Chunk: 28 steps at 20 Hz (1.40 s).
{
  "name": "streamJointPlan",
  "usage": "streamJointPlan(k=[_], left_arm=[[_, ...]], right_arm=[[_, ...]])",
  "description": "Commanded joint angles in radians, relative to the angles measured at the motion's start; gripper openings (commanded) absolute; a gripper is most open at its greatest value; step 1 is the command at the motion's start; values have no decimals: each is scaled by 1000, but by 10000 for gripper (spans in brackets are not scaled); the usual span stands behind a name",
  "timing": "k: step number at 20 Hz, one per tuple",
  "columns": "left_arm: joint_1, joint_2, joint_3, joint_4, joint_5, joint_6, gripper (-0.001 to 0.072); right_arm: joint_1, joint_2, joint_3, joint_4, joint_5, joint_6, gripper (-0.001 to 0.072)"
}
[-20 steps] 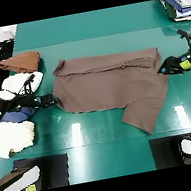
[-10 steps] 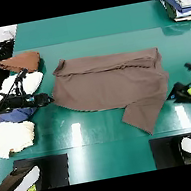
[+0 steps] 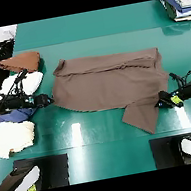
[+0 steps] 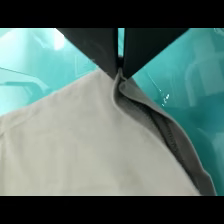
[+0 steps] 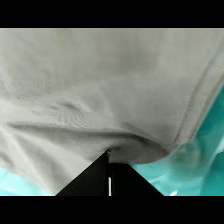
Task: Fold the shirts.
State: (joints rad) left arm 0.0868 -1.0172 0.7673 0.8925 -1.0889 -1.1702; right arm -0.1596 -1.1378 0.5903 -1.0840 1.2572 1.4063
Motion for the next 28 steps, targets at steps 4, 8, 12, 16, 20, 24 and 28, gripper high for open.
streamJointPlan(k=[4, 8, 12, 16, 20, 24, 28], left_arm=[[0, 195, -72, 194, -148, -108, 21], [0, 476, -297, 261, -298, -267, 22], [0, 686, -303, 160, -275, -324, 22], [0, 562, -146, 131, -90, -310, 22], [0, 269, -57, 114, 92, -256, 22], [0, -24, 48, -6, 188, -154, 23], [0, -232, 173, -46, 218, -128, 23]], right_arm=[[37, 245, 3, -204, 177, -1, 16], [37, 468, 3, -271, 330, 4, 16], [37, 610, 13, -267, 332, 26, 16], [38, 477, 186, -182, 200, 17, 15], [38, 144, 407, -163, 96, -20, 15], [40, -200, 646, -71, 72, -24, 15], [79, -411, 822, -8, -9, -27, 16]])
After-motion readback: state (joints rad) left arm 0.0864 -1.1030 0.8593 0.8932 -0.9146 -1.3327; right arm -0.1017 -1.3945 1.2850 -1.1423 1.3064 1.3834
